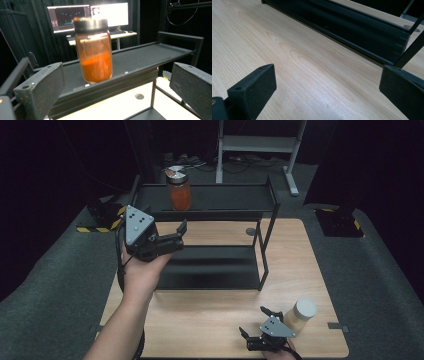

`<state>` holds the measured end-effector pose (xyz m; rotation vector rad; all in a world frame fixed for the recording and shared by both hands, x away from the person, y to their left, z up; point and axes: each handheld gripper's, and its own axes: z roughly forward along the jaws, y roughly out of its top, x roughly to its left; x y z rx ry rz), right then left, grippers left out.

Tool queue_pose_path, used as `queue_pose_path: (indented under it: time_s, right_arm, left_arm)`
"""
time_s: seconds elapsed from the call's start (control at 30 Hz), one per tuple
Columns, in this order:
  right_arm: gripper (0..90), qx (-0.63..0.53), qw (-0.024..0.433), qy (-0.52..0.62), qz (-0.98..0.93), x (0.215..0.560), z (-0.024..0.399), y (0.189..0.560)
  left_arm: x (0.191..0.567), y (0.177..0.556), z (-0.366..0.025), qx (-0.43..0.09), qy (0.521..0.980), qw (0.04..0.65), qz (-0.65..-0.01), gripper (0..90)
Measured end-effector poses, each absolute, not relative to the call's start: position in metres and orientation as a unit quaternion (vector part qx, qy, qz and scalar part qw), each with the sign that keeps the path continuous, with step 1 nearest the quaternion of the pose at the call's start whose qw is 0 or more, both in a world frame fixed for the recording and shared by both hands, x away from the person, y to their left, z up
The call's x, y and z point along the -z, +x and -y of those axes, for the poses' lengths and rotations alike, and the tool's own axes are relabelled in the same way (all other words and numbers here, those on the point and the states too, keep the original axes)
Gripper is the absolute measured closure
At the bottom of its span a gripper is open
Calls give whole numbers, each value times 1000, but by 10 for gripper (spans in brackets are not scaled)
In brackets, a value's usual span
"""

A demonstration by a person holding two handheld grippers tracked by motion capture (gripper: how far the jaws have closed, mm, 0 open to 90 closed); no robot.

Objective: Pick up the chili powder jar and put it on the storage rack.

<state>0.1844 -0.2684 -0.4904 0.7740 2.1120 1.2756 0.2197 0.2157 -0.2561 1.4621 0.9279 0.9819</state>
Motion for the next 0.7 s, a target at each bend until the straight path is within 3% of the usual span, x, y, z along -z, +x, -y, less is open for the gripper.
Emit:
queue_pose_path:
  time_s: [0.7]
  right_arm:
    - [2,-473,275,287,-786,490,268,184]
  left_arm:
    - [328,210,-226,-369,642,532,-411,3]
